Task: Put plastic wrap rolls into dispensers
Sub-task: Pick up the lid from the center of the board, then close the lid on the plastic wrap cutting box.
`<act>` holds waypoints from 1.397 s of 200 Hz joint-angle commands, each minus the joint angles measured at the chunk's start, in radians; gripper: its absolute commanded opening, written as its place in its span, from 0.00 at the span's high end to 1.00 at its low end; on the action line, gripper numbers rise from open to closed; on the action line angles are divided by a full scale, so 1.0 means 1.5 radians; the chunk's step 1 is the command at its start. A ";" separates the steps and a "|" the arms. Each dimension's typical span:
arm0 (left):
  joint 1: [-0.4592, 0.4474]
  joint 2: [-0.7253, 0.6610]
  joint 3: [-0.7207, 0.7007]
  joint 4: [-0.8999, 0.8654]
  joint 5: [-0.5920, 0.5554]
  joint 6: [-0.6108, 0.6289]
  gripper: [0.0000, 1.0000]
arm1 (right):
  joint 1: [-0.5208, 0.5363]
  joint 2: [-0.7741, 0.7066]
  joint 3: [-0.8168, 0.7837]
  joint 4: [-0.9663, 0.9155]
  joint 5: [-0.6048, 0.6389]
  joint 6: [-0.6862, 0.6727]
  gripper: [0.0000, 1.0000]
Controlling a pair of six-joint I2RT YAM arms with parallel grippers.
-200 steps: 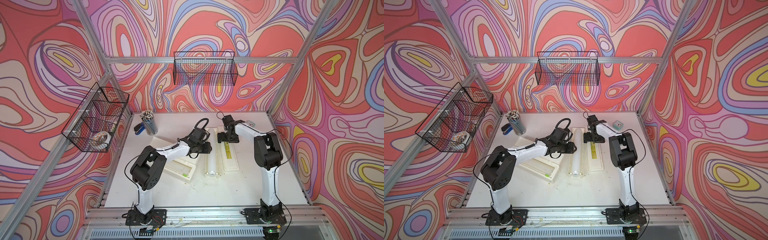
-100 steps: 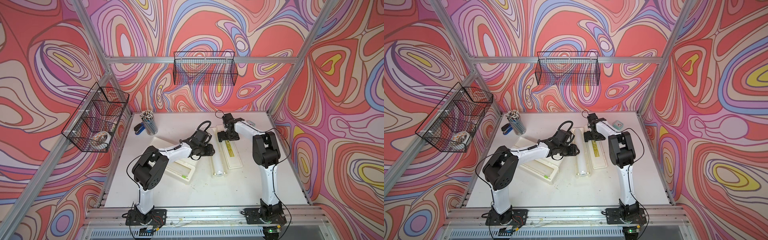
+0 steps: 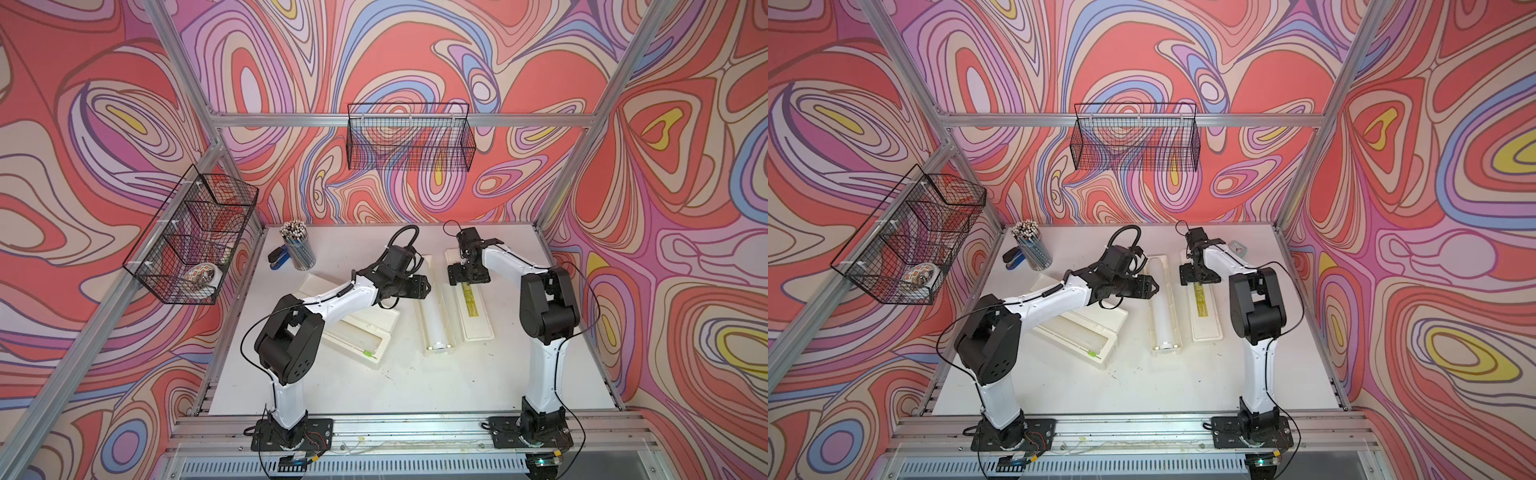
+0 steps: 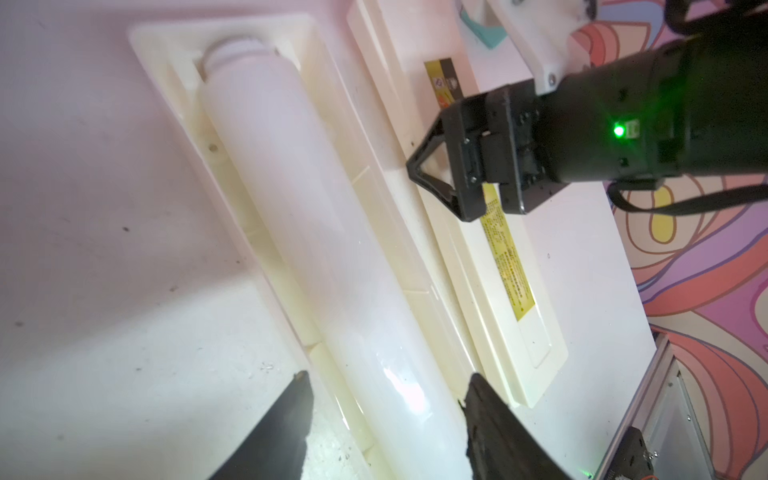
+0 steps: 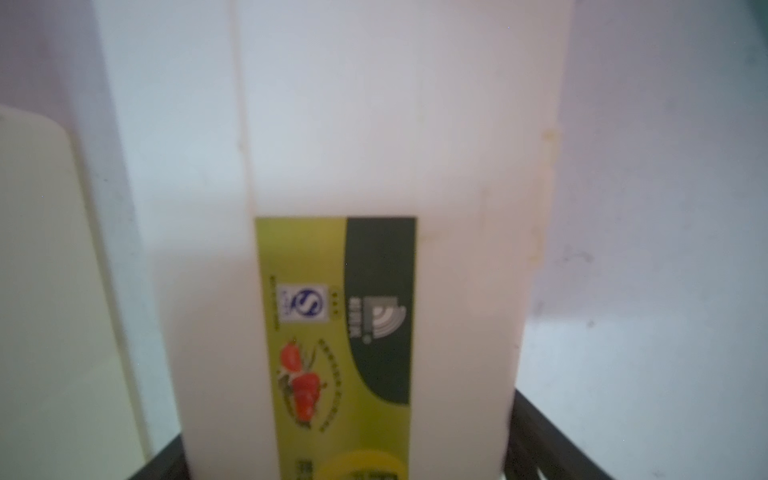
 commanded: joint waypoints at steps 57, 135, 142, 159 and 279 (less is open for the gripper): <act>0.016 -0.077 -0.029 -0.016 -0.004 0.084 0.38 | 0.126 -0.262 -0.121 0.060 0.082 0.203 0.30; 0.019 -0.126 -0.110 0.011 0.016 0.102 0.37 | 0.245 -0.239 -0.128 0.088 0.165 0.253 0.29; 0.019 -0.133 -0.122 0.024 0.024 0.101 0.37 | 0.248 -0.239 -0.130 0.094 0.168 0.253 0.29; 0.019 -0.149 -0.156 0.056 0.043 0.095 0.37 | 0.257 -0.238 -0.136 0.111 0.175 0.251 0.29; -0.014 -0.217 -0.309 0.162 0.174 0.123 0.28 | 0.265 -0.237 -0.185 0.258 0.152 0.173 0.28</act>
